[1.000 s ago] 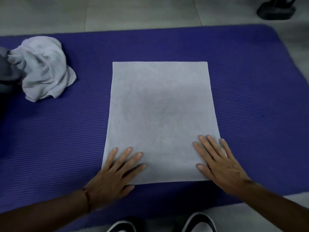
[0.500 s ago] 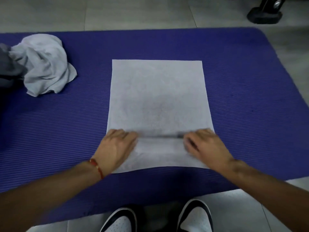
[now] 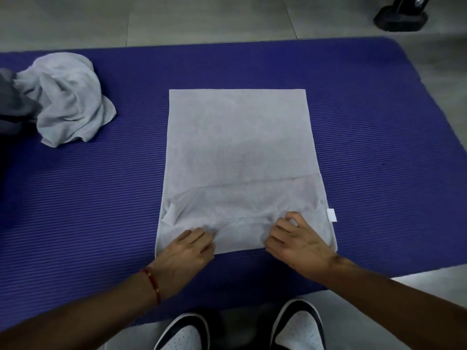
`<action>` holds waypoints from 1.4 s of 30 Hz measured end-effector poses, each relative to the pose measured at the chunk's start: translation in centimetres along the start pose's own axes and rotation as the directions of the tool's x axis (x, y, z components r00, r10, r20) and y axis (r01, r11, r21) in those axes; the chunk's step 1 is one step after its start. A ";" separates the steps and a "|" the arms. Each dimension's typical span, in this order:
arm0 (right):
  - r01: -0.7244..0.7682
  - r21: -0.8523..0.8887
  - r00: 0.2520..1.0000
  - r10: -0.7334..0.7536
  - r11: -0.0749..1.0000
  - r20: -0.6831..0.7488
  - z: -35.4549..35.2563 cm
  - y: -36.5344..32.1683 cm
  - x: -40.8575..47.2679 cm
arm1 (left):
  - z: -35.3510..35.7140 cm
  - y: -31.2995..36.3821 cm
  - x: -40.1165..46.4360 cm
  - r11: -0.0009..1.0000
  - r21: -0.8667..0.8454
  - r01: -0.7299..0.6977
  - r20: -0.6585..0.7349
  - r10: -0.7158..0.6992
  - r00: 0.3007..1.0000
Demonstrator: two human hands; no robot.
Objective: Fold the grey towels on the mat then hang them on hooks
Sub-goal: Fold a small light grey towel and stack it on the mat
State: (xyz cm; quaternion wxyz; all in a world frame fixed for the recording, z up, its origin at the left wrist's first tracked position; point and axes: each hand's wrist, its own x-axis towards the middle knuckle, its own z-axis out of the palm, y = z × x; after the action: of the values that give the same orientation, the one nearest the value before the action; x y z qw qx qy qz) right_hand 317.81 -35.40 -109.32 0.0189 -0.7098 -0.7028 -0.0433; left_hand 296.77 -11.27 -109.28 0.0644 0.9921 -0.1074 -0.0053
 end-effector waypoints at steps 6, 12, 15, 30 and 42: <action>-0.004 0.059 0.997 0.009 0.998 -0.072 0.3 -0.7 0.6 | -0.6 0.2 0.5 1.000 0.019 -0.018 -0.068 0.019 0.998; 0.032 0.140 0.995 -0.045 0.990 0.086 -0.5 0.2 -1.7 | -0.4 -0.7 -1.3 0.987 0.076 -0.142 0.020 0.141 0.990; -0.028 0.184 0.994 0.008 0.983 0.110 -1.4 0.9 -3.2 | -1.2 -0.9 -1.1 0.985 0.064 -0.158 0.035 0.156 0.987; -0.778 0.629 0.485 0.623 -0.014 0.614 -4.3 9.7 -1.6 | -6.0 -7.4 0.3 0.696 -0.466 0.547 0.204 -0.517 0.831; -0.319 0.200 0.919 0.250 0.926 0.304 -3.1 7.3 -9.7 | -2.9 -5.1 -5.6 0.998 -0.056 0.020 0.159 -0.011 0.987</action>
State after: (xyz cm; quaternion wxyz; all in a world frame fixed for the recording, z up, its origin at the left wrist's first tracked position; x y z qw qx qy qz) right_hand 324.91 -45.37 -106.80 0.0156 -0.7963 -0.5869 0.1456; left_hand 292.41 -4.76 -107.09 0.0839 0.9871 -0.1041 -0.0878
